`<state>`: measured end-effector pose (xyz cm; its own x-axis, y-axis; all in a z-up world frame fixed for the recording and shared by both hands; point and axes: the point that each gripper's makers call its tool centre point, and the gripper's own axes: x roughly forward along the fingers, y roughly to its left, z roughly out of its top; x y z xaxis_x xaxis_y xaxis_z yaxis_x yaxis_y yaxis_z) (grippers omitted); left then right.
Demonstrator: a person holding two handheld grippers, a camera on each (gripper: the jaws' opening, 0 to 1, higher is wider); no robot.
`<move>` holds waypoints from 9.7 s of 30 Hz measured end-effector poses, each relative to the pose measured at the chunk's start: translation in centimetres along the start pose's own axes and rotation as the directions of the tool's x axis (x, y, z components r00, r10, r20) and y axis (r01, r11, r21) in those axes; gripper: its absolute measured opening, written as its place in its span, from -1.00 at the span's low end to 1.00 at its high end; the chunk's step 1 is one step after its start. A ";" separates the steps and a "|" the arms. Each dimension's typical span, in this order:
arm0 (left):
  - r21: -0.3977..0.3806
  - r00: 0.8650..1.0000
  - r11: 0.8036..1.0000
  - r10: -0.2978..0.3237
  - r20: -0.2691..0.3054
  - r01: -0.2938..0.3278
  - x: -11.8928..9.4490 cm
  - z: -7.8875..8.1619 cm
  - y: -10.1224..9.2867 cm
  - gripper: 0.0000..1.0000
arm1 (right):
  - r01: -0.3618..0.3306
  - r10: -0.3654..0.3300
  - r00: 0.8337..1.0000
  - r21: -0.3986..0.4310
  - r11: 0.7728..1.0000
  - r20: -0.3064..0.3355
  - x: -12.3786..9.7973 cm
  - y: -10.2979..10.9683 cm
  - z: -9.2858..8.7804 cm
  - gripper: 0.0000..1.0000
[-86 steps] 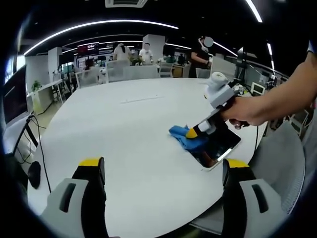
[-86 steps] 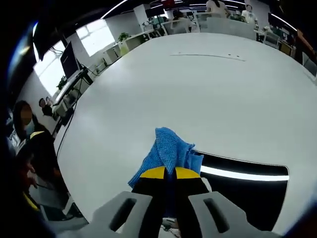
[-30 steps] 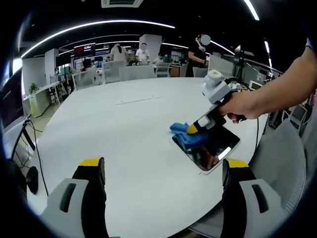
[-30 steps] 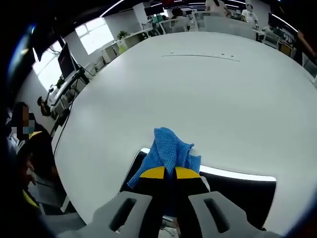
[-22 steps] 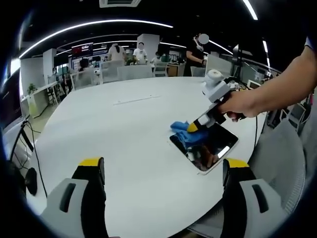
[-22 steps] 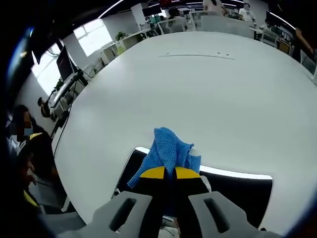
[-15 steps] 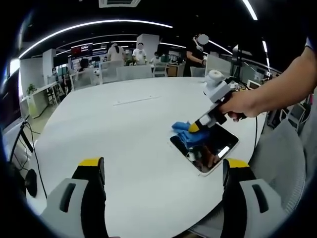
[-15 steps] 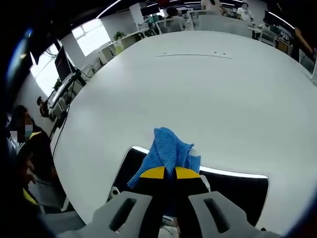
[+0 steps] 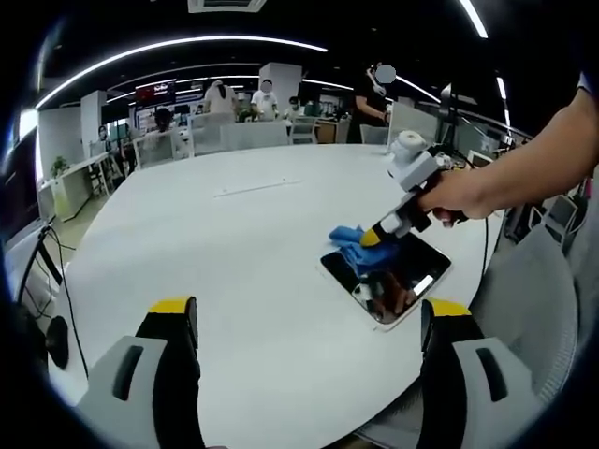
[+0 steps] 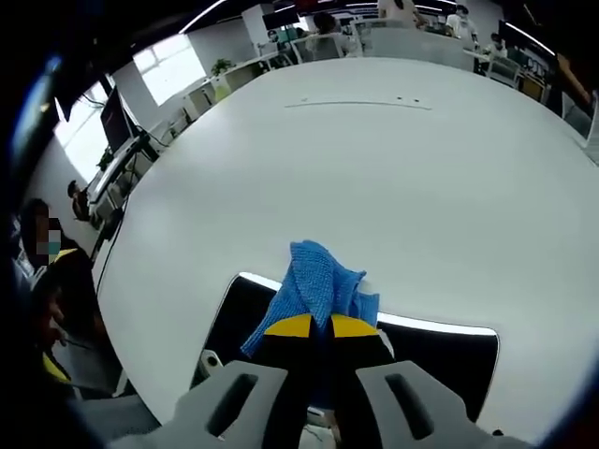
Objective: Wipe the mirror surface with the cleaning cloth until all visible marks leave the cleaned area.
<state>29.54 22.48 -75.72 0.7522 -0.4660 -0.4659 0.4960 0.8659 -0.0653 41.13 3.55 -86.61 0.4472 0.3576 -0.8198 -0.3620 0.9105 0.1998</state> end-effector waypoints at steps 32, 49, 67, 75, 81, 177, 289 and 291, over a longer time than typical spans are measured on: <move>-0.010 0.999 0.999 -0.036 0.023 0.037 1.3 0.6 -2.9 0.98 | 0.007 -0.008 1.000 0.030 1.000 0.027 -2.5 2.1 -4.7 -1.00; 0.009 1.000 1.000 -0.004 0.019 0.004 1.2 0.5 -3.9 0.98 | -0.023 0.023 1.000 0.054 0.998 0.012 -3.7 2.9 -6.6 -1.00; 0.059 0.999 0.997 -0.040 0.021 0.039 3.1 1.0 -5.3 0.98 | -0.047 0.047 0.999 0.028 0.999 0.001 -4.2 3.5 -7.8 -1.00; 0.028 1.000 1.000 -0.006 0.031 0.005 2.4 1.1 -4.4 0.98 | -0.061 0.061 0.998 0.013 0.998 -0.005 -4.6 3.9 -8.5 -1.00; 0.009 0.998 0.999 0.033 0.056 -0.033 1.9 1.4 -3.7 0.98 | -0.062 0.063 0.998 0.025 0.998 -0.030 -4.8 4.3 -9.0 -1.00; 0.007 0.996 0.998 0.069 0.058 -0.069 -1.0 -0.1 -3.7 0.97 | -0.018 0.018 1.000 0.004 1.000 -0.015 -5.5 -0.5 -8.4 -1.00; 0.019 0.995 0.996 0.084 0.055 -0.085 -1.1 0.7 -3.8 0.97 | 0.045 -0.045 0.999 0.004 0.999 -0.003 -3.1 -7.7 -2.1 -1.00; 0.019 0.995 0.996 0.084 0.056 -0.085 -1.1 0.8 -3.8 0.97 | 0.053 -0.053 0.999 0.005 0.999 -0.001 -3.2 -7.6 -2.1 -1.00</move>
<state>27.21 19.58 -74.26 0.8142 -0.4016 -0.4192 0.4386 0.8987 -0.0090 40.74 -4.94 -86.68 0.4648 0.3090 -0.8297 -0.3337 0.9292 0.1591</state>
